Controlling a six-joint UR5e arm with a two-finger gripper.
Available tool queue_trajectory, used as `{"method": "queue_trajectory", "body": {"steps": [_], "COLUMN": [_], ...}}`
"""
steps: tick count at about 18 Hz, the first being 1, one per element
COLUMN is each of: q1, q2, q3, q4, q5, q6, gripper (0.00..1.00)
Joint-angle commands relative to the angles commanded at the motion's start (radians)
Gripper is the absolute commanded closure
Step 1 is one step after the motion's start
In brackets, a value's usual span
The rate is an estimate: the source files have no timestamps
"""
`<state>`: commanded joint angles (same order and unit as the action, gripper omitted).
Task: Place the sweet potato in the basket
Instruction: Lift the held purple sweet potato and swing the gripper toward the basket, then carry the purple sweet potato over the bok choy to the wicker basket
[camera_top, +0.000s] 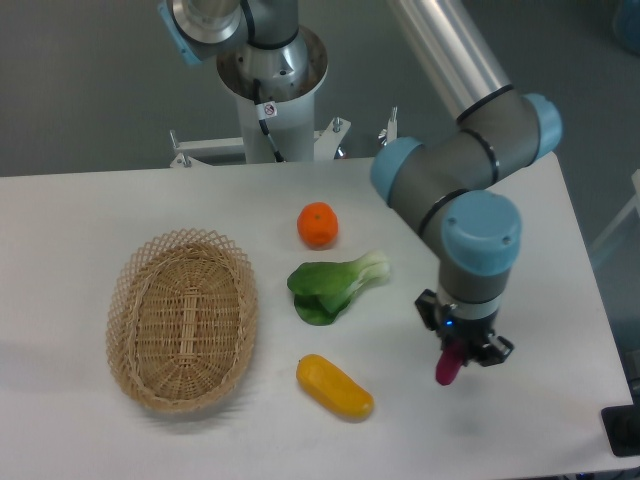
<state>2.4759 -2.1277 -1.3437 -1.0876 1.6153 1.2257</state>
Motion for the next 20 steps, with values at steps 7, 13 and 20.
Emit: {"method": "queue_trajectory", "body": {"steps": [7, 13, 20], "q1": [-0.083, -0.195, -0.288], "q2": [0.078, 0.098, 0.155], "q3": [-0.091, -0.117, -0.224], "q4": [0.002, 0.0, 0.003], "q5": [-0.008, -0.011, -0.015], "q6": [-0.011, -0.112, -0.126], "gripper": [0.69, 0.69, 0.69]}}
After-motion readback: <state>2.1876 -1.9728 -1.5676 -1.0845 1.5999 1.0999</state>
